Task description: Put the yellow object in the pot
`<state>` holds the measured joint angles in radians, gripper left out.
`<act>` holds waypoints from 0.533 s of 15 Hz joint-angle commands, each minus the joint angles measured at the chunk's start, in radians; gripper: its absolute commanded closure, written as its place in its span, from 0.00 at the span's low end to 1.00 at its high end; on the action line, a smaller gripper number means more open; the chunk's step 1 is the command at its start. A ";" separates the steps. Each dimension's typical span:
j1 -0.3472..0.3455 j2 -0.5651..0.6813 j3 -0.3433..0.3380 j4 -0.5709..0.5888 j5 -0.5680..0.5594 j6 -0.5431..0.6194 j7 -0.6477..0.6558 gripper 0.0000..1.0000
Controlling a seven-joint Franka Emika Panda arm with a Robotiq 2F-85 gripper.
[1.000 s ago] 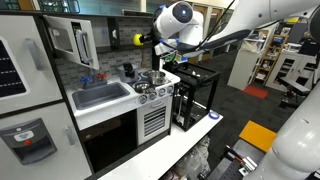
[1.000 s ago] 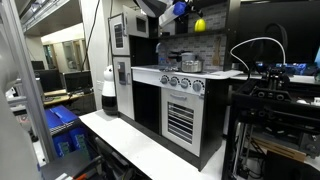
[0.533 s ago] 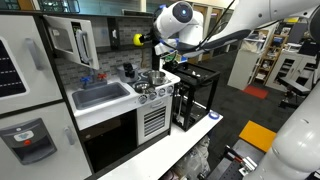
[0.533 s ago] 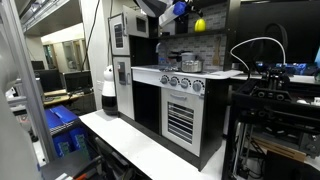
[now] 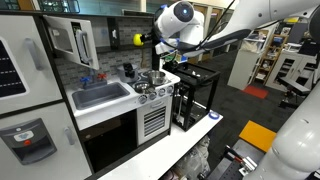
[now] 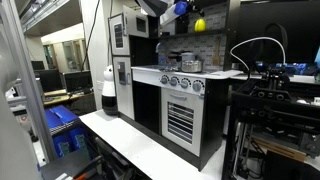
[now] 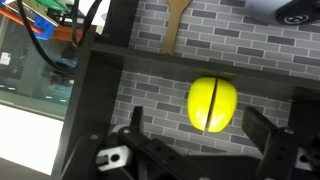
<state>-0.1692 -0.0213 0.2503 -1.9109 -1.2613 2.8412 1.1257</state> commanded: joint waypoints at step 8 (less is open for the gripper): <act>0.006 0.108 0.004 0.130 -0.020 0.077 0.032 0.00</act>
<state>-0.1642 0.0300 0.2551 -1.8394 -1.2595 2.9057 1.1299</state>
